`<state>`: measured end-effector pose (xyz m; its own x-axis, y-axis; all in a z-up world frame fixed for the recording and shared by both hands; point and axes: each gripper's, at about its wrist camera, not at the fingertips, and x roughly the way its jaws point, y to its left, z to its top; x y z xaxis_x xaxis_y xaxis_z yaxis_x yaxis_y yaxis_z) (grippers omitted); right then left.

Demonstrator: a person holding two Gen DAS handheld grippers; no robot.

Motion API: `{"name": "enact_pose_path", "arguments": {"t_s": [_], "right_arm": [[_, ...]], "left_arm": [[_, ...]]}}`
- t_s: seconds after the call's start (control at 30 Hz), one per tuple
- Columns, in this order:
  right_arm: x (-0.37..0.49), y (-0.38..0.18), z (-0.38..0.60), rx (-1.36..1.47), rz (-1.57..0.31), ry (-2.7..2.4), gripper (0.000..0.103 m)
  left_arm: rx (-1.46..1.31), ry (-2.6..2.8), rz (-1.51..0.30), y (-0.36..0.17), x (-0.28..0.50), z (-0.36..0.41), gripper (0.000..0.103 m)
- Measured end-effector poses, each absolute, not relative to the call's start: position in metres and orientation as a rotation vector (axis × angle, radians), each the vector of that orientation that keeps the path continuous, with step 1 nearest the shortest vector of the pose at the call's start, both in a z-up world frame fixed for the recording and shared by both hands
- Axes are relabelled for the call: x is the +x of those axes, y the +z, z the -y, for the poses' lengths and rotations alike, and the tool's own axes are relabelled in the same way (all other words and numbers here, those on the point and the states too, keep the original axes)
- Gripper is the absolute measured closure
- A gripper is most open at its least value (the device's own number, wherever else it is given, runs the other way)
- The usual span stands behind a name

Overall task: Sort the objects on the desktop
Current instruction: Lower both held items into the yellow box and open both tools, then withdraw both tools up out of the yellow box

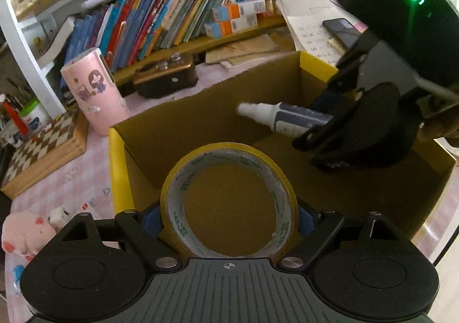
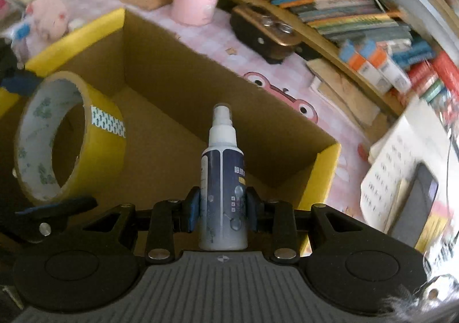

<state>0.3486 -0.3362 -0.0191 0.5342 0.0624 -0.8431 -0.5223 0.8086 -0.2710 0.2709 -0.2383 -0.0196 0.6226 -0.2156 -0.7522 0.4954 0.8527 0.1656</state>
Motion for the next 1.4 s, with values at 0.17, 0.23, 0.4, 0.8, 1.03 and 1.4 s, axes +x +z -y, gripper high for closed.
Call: {"name": "enact_pose_path", "arguments": {"t_s": [0.17,0.23,0.4,0.8,1.03,1.4], "right_arm": [[0.356,-0.029,0.328,-0.545,-0.996,0.419,0.073],[0.357,-0.035,0.324,-0.568,-1.019,0.419,0.073],[0.361,-0.038,0.325,-0.547,-1.04,0.4,0.073],[0.324,0.028,0.356,-0.267,-0.839,0.354,0.063],[0.271,0.066,0.374,-0.108,-0.671,0.267,0.062],[0.182,0.075,0.386,0.024,-0.482,0.051,0.054]], "left_arm": [[0.407,-0.417,-0.824,-0.021,0.272,0.241,0.014],[0.405,-0.412,-0.841,-0.022,0.274,0.241,0.013],[0.394,-0.401,-0.822,-0.019,0.272,0.24,0.008],[0.272,-0.341,-0.634,0.024,0.236,0.216,0.005],[0.171,-0.303,-0.539,0.047,0.207,0.188,0.005],[0.153,-0.23,-0.424,0.056,0.16,0.154,0.002]]}}
